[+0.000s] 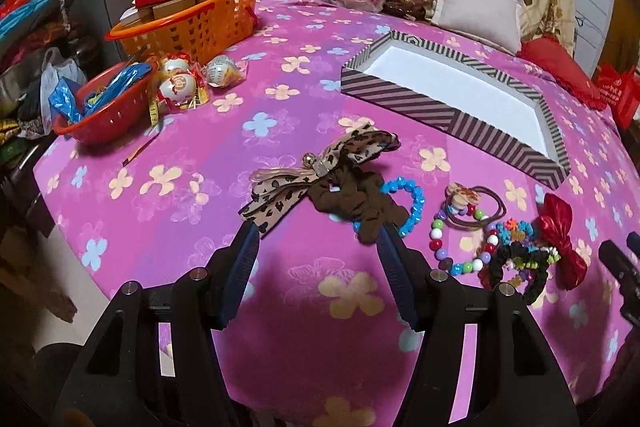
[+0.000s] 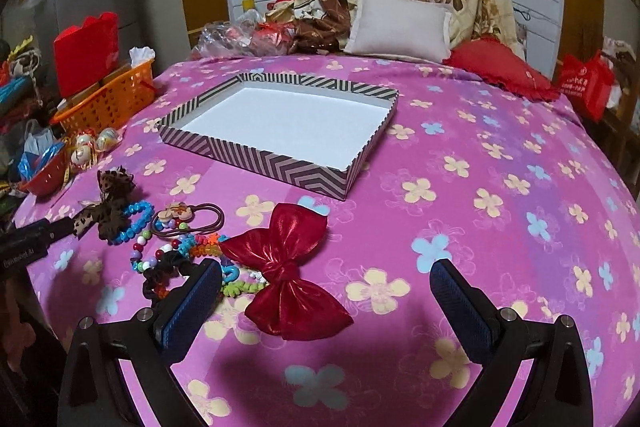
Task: Organize jewelry
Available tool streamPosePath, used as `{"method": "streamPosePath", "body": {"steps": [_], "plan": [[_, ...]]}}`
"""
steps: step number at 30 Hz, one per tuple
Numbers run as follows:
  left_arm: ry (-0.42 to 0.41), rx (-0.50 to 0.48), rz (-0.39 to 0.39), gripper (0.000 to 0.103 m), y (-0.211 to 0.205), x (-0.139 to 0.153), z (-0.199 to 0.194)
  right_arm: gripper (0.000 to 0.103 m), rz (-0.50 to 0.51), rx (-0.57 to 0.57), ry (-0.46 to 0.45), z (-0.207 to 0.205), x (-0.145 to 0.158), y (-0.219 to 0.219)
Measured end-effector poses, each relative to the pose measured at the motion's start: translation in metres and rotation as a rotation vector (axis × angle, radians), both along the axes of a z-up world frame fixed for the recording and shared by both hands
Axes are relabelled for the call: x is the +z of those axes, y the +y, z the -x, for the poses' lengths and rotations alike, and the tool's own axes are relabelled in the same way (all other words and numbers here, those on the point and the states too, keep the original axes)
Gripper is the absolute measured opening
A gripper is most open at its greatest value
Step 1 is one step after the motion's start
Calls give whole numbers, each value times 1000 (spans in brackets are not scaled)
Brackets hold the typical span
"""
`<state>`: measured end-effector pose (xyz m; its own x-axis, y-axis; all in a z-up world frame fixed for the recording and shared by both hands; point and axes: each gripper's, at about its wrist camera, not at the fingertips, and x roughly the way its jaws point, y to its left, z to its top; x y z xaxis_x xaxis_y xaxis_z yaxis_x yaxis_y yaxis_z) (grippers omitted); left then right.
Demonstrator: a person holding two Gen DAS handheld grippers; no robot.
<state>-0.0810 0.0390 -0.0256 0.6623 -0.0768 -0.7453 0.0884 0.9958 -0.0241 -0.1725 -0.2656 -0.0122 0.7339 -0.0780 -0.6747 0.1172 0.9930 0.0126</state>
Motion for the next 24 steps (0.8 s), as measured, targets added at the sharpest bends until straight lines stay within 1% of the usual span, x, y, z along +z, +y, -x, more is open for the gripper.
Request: {"method": "streamPosePath", "body": {"steps": [4,6,9,13,17,20,24], "plan": [[15,15,17,61,6,-2,-5,103,-15,27,11,-1,-1,4],[22,18,21,61,7,-3,-7,103,2,35,11,-1,0,8],[23,24,16,61,8,-5,-9,103,29,35,9,0,2,9],[19,25,16,61,8,-5,-9,103,10,32,13,1,3,5],[9,29,8,61,8,-4,-9,103,33,30,31,0,2,5],[13,43,-15,61,8,-4,-10,103,49,35,46,-1,-1,6],[23,51,-9,61,11,-5,-11,103,63,50,59,-1,-3,9]]}}
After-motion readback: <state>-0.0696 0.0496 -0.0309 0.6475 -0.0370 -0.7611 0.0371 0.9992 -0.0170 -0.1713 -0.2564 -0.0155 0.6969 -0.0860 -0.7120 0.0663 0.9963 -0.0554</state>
